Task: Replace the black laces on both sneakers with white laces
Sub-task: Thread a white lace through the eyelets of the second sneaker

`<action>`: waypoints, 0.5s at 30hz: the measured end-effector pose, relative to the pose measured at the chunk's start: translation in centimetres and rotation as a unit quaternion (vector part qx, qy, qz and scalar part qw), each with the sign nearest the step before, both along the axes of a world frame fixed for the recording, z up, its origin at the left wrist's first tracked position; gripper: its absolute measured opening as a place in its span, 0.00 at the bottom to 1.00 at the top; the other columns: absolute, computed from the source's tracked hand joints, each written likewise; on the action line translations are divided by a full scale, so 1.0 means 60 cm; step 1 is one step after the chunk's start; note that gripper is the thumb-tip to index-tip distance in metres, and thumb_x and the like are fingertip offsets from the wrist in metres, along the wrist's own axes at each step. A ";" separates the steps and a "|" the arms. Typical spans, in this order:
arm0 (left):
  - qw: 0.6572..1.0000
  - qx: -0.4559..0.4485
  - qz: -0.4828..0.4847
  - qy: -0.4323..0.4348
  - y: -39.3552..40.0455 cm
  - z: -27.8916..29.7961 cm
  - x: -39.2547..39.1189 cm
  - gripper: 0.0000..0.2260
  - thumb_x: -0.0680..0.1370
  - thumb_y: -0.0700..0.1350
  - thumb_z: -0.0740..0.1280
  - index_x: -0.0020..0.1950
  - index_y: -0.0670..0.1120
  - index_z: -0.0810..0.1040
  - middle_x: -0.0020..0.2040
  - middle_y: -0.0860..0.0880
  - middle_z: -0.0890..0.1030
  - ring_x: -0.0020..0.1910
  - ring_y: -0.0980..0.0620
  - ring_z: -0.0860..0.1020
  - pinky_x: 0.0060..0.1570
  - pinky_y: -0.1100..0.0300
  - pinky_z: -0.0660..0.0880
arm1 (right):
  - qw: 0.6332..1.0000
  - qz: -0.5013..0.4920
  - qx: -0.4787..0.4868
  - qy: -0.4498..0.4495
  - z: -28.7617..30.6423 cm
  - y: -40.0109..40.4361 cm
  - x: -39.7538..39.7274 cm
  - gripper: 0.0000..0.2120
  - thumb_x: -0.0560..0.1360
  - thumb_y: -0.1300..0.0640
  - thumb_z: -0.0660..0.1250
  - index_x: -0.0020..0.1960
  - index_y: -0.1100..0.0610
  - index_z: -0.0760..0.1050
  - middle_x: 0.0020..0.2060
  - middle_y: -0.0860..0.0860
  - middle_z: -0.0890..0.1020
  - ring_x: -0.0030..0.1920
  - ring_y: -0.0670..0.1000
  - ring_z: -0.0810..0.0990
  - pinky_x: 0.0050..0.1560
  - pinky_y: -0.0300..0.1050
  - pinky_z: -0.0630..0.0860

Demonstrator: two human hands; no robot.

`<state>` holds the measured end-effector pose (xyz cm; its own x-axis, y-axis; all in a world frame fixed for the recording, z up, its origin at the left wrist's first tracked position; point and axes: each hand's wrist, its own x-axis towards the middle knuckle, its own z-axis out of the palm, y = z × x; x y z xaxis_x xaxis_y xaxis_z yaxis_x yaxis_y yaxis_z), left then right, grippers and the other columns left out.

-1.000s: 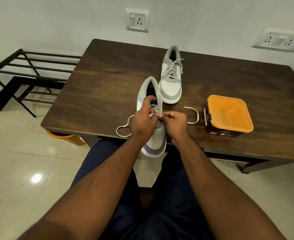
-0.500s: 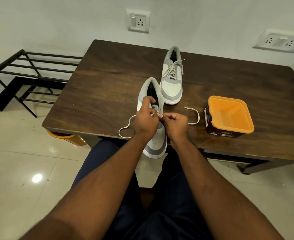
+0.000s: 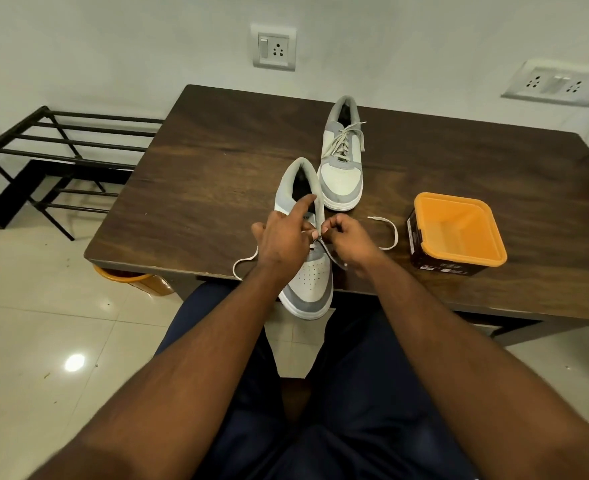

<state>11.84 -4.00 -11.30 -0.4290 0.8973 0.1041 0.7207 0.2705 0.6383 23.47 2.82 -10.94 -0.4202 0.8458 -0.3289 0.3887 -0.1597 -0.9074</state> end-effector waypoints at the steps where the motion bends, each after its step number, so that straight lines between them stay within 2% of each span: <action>1: 0.999 -0.010 -0.005 0.032 -0.004 0.003 0.000 0.26 0.79 0.47 0.65 0.75 0.61 0.60 0.51 0.57 0.81 0.58 0.53 0.70 0.54 0.54 0.55 | 1.000 0.012 -0.007 -0.016 0.006 0.015 0.005 0.11 0.80 0.64 0.58 0.41 0.53 0.69 0.33 0.51 0.76 0.28 0.46 0.71 0.25 0.38 0.66; 3: 0.998 -0.018 -0.011 0.056 -0.013 0.004 0.001 0.27 0.80 0.50 0.64 0.76 0.61 0.57 0.54 0.56 0.80 0.59 0.53 0.68 0.57 0.53 0.55 | 0.996 -0.044 0.048 -0.061 0.018 0.073 0.025 0.12 0.79 0.63 0.56 0.41 0.50 0.67 0.36 0.54 0.77 0.31 0.52 0.74 0.30 0.45 0.71; 5: 0.999 -0.017 -0.008 0.051 -0.018 0.003 0.002 0.27 0.80 0.52 0.64 0.76 0.61 0.57 0.56 0.55 0.79 0.60 0.53 0.68 0.59 0.54 0.53 | 0.964 -0.206 0.146 -0.087 0.040 0.136 0.052 0.08 0.75 0.58 0.55 0.41 0.47 0.67 0.39 0.55 0.78 0.36 0.55 0.76 0.38 0.56 0.78; 6: 0.999 -0.014 -0.002 0.052 -0.020 0.002 0.003 0.27 0.80 0.52 0.65 0.76 0.61 0.58 0.57 0.55 0.79 0.60 0.53 0.67 0.59 0.54 0.53 | 0.942 -0.281 0.170 -0.066 0.057 0.155 0.064 0.06 0.74 0.55 0.54 0.42 0.46 0.67 0.39 0.54 0.78 0.36 0.55 0.76 0.40 0.57 0.78; 7: 0.998 -0.009 0.005 0.058 -0.021 0.000 0.006 0.27 0.79 0.51 0.65 0.76 0.60 0.59 0.57 0.55 0.79 0.61 0.53 0.67 0.59 0.54 0.53 | 0.929 -0.325 0.170 -0.044 0.070 0.162 0.069 0.06 0.75 0.56 0.53 0.44 0.47 0.67 0.38 0.54 0.78 0.33 0.53 0.76 0.37 0.54 0.77; 8: 0.998 -0.004 0.011 0.065 -0.022 0.000 0.009 0.26 0.79 0.51 0.65 0.75 0.60 0.61 0.58 0.56 0.79 0.62 0.53 0.67 0.59 0.54 0.53 | 0.931 -0.330 0.153 -0.025 0.078 0.160 0.066 0.07 0.77 0.59 0.53 0.48 0.50 0.68 0.38 0.54 0.78 0.30 0.52 0.75 0.33 0.50 0.75; 9: 0.997 0.003 0.014 0.072 -0.025 -0.002 0.012 0.25 0.79 0.51 0.66 0.74 0.60 0.63 0.59 0.56 0.79 0.64 0.52 0.67 0.61 0.53 0.53 | 0.945 -0.301 0.127 -0.018 0.080 0.148 0.055 0.08 0.79 0.62 0.53 0.53 0.53 0.68 0.38 0.54 0.78 0.27 0.50 0.74 0.29 0.47 0.73; 12: 0.992 0.029 0.023 0.119 -0.035 -0.020 0.021 0.22 0.78 0.53 0.67 0.71 0.56 0.69 0.67 0.54 0.76 0.70 0.47 0.67 0.64 0.45 0.57 | 0.985 -0.114 0.084 -0.098 0.049 0.085 0.022 0.18 0.79 0.66 0.55 0.66 0.53 0.68 0.37 0.55 0.81 0.27 0.51 0.76 0.29 0.45 0.73; 15: 0.988 0.042 0.051 0.138 -0.042 -0.041 0.021 0.21 0.77 0.56 0.67 0.70 0.56 0.72 0.78 0.47 0.61 0.75 0.40 0.60 0.64 0.36 0.60 | 0.986 0.003 0.116 -0.123 0.008 0.025 0.015 0.19 0.76 0.68 0.60 0.66 0.56 0.72 0.39 0.54 0.81 0.33 0.51 0.78 0.35 0.43 0.75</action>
